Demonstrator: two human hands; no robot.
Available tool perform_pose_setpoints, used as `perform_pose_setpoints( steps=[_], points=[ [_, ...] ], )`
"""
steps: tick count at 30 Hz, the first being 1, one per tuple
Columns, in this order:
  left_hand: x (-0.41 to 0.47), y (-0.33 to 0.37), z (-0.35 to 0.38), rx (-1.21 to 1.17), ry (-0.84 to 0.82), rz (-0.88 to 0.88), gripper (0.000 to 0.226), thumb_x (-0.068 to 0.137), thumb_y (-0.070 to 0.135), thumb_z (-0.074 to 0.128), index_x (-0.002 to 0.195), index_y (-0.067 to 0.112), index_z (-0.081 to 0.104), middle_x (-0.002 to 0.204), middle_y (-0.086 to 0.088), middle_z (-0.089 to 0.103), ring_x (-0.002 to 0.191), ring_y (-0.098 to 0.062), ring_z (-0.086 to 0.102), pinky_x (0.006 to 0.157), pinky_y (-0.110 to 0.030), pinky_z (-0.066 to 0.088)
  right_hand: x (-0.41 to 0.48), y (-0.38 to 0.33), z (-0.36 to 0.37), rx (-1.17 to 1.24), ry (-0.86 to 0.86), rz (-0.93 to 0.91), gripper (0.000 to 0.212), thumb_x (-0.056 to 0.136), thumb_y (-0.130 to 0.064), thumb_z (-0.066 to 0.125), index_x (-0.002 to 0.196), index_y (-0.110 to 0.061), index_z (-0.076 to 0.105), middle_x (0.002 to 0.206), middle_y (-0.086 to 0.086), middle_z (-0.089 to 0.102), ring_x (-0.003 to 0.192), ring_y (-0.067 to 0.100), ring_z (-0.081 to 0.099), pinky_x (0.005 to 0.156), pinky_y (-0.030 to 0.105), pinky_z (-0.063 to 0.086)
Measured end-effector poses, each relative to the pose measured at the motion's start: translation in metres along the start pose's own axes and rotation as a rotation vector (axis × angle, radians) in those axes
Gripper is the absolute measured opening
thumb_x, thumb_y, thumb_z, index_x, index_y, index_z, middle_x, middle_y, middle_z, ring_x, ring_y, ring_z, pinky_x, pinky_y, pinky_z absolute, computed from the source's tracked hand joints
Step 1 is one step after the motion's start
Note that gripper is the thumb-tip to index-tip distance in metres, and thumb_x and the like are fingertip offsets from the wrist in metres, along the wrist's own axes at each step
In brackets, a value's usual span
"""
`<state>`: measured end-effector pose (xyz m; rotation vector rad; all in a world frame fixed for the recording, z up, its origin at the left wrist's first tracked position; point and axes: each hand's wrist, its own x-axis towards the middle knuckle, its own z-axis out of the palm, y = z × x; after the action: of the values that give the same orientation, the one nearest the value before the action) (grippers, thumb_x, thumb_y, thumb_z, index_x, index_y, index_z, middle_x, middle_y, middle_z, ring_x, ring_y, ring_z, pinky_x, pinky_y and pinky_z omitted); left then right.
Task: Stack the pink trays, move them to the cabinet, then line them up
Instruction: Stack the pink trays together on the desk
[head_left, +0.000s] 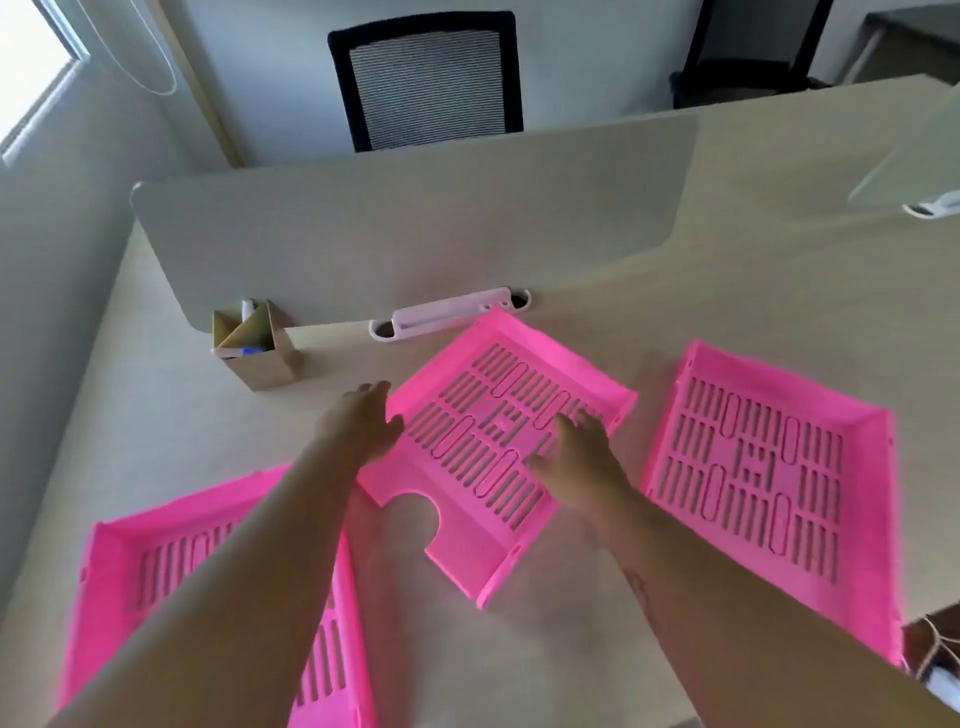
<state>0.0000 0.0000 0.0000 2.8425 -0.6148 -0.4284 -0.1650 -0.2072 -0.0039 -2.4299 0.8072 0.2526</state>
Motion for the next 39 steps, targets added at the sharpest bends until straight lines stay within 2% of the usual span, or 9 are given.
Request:
perform_pose_setpoints(
  steps=[4, 10, 14, 21, 25, 27, 29, 34, 39],
  points=[
    [0.0, -0.008, 0.019, -0.049, 0.003, -0.089, 0.04, 0.093, 0.021, 0.053, 0.129, 0.006, 0.054, 0.122, -0.019, 0.061, 0.112, -0.037, 0.057, 0.089, -0.042, 0.049, -0.021, -0.002, 0.029, -0.002, -0.016, 0.073, 0.077, 0.097, -0.039, 0.052, 0.157, -0.009, 0.016, 0.165, 0.021, -0.002, 0.152, 0.036, -0.005, 0.121, 0.047, 0.017],
    [-0.027, -0.003, 0.032, -0.164, 0.014, -0.213, 0.027, 0.1, 0.019, 0.041, 0.118, 0.007, 0.058, 0.11, -0.017, 0.064, 0.101, -0.034, 0.064, 0.096, -0.049, 0.048, -0.024, 0.014, 0.045, -0.062, 0.021, 0.061, 0.077, 0.1, -0.031, 0.047, 0.158, -0.007, 0.003, 0.163, 0.021, -0.017, 0.149, 0.034, -0.02, 0.115, 0.043, 0.038],
    [-0.059, 0.005, 0.05, -0.18, 0.002, -0.272, 0.033, 0.102, 0.021, 0.035, 0.119, 0.004, 0.057, 0.105, -0.014, 0.063, 0.1, -0.035, 0.066, 0.081, -0.043, 0.055, -0.011, 0.03, 0.038, -0.154, 0.052, -0.027, 0.078, 0.099, -0.025, 0.048, 0.157, -0.006, 0.0, 0.162, 0.021, -0.02, 0.137, 0.028, -0.03, 0.109, 0.037, 0.045],
    [-0.107, 0.037, 0.075, -0.519, 0.062, -0.559, 0.028, 0.101, 0.024, 0.046, 0.118, 0.004, 0.055, 0.106, -0.014, 0.07, 0.092, -0.032, 0.07, 0.074, -0.027, 0.05, 0.022, 0.067, 0.022, -0.333, 0.031, -0.336, 0.081, 0.096, -0.003, 0.049, 0.15, -0.005, -0.012, 0.154, 0.018, -0.026, 0.141, 0.035, -0.026, 0.108, 0.031, 0.047],
    [-0.117, 0.055, 0.089, -0.631, -0.037, -0.661, 0.027, 0.073, 0.008, 0.085, 0.082, 0.001, 0.061, 0.064, -0.007, 0.063, 0.043, -0.019, 0.064, 0.037, -0.023, 0.051, 0.043, 0.082, 0.017, -0.371, 0.074, -0.477, 0.083, 0.083, 0.005, 0.064, 0.151, 0.0, 0.016, 0.156, 0.019, -0.004, 0.144, 0.038, -0.006, 0.093, 0.033, 0.058],
    [-0.123, 0.068, 0.09, -0.713, -0.04, -0.676, 0.021, 0.081, 0.009, 0.076, 0.093, 0.004, 0.061, 0.073, -0.006, 0.061, 0.057, -0.024, 0.067, 0.049, -0.024, 0.049, 0.057, 0.088, 0.014, -0.391, 0.078, -0.522, 0.08, 0.077, 0.005, 0.072, 0.148, 0.003, 0.034, 0.156, 0.02, 0.007, 0.145, 0.04, 0.003, 0.093, 0.037, 0.058],
    [-0.123, 0.08, 0.089, -0.704, 0.069, -0.657, 0.02, 0.081, 0.005, 0.075, 0.086, 0.005, 0.055, 0.068, -0.005, 0.054, 0.052, -0.024, 0.064, 0.044, -0.027, 0.054, 0.069, 0.092, 0.01, -0.408, 0.058, -0.565, 0.078, 0.079, 0.002, 0.072, 0.148, 0.003, 0.035, 0.156, 0.019, 0.007, 0.146, 0.039, 0.005, 0.104, 0.042, 0.049],
    [-0.124, 0.097, 0.076, -0.163, 0.29, -0.461, 0.037, 0.096, 0.037, 0.042, 0.113, 0.007, 0.055, 0.098, -0.01, 0.063, 0.082, -0.029, 0.063, 0.066, -0.042, 0.058, 0.069, 0.096, -0.02, -0.331, -0.103, -0.62, 0.077, 0.101, -0.039, 0.044, 0.156, -0.014, -0.003, 0.156, 0.012, -0.026, 0.144, 0.027, -0.025, 0.122, 0.043, -0.002],
    [-0.087, 0.144, 0.064, 0.017, 0.303, -0.183, 0.057, 0.09, 0.046, 0.037, 0.124, 0.005, 0.055, 0.114, -0.013, 0.064, 0.103, -0.033, 0.058, 0.087, -0.047, 0.054, 0.061, 0.141, -0.077, -0.313, 0.014, -0.513, 0.077, 0.096, -0.052, 0.035, 0.158, -0.012, 0.013, 0.165, 0.013, -0.006, 0.152, 0.028, -0.007, 0.121, 0.038, -0.002]
  ],
)
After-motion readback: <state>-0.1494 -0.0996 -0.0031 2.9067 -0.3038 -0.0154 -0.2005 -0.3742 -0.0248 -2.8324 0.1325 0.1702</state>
